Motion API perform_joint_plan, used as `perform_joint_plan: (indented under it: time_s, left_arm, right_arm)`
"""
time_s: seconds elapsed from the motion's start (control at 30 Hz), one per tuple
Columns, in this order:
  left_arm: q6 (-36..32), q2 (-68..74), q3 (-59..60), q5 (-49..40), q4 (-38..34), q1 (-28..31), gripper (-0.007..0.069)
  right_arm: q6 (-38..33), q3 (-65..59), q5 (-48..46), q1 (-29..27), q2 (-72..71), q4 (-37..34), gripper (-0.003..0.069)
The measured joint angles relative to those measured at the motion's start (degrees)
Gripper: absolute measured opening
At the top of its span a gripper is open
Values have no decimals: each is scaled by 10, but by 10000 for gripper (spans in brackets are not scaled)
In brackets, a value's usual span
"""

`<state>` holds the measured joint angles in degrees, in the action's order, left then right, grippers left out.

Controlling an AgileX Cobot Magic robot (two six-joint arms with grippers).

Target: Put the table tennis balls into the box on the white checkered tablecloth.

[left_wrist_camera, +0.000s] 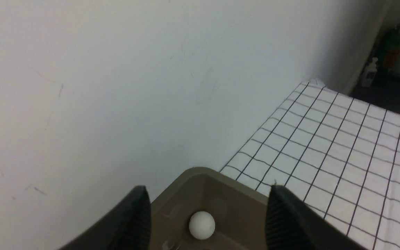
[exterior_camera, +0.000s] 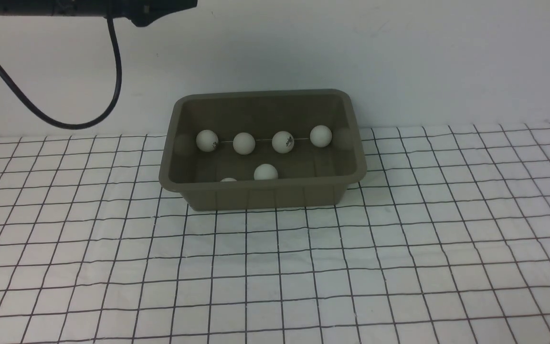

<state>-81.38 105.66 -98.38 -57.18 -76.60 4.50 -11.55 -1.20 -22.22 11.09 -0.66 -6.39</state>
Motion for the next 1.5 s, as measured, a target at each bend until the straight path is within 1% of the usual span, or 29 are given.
perform_joint_plan:
  time_s: [0.1, 0.17, 0.27, 0.3, 0.33, 0.4, 0.47, 0.53, 0.57, 0.67, 0.77, 0.9, 0.97, 1.03, 1.1, 1.17, 1.23, 1.27, 1.4, 1.5]
  left_arm:
    - [1, 0, 0, 2, -14, -7, 405]
    - [10, -1, 0, 18, -6, -22, 405]
    - [77, -13, 0, 48, 68, -46, 405]
    - [112, -19, 0, 61, 104, -54, 405]
    - [164, -30, 0, 72, 169, -66, 405]
    - [270, -46, 0, 82, 271, -81, 405]
    - [406, -81, 1, 79, 421, -103, 405]
    - [522, -119, 2, 62, 541, -124, 405]
    - [572, -135, 2, 53, 594, -132, 405]
    - [679, -204, 2, 15, 700, -161, 405]
    - [724, -290, 2, -25, 735, -174, 405]
    - [734, -377, 2, -59, 735, -176, 405]
    - [735, -443, 5, -75, 740, -176, 405]
    - [737, -511, 23, -73, 754, -176, 405]
    - [752, -597, 69, -66, 786, -176, 405]
    - [792, -699, 149, -49, 827, -176, 405]
    - [828, -790, 246, -13, 845, -176, 405]
    - [836, -824, 289, 7, 847, -176, 405]
    - [850, -975, 533, 133, 839, -176, 405]
    - [859, -1016, 629, 181, 839, -173, 405]
  right_arm:
    - [0, 0, 0, 0, 0, 0, 461]
    - [0, 0, 0, 0, 0, 0, 461]
    - [0, 0, 0, 0, 0, 0, 461]
    - [0, 0, 0, 0, 0, 0, 461]
    - [0, 0, 0, 0, 0, 0, 461]
    - [0, 0, 0, 0, 0, 0, 461]
    - [0, 0, 0, 0, 0, 0, 461]
    - [0, 0, 0, 0, 0, 0, 461]
    - [0, 0, 0, 0, 0, 0, 461]
    - [0, 0, 0, 0, 0, 0, 461]
    - [0, 0, 0, 0, 0, 0, 461]
    - [0, 0, 0, 0, 0, 0, 461]
    - [0, 0, 0, 0, 0, 0, 461]
    - [0, 0, 0, 0, 0, 0, 461]
    - [0, 0, 0, 0, 0, 0, 461]
    - [0, 0, 0, 0, 0, 0, 461]
    - [0, 0, 0, 0, 0, 0, 461]
    - [0, 0, 0, 0, 0, 0, 461]
    - [0, 0, 0, 0, 0, 0, 461]
    - [0, 0, 0, 0, 0, 0, 461]
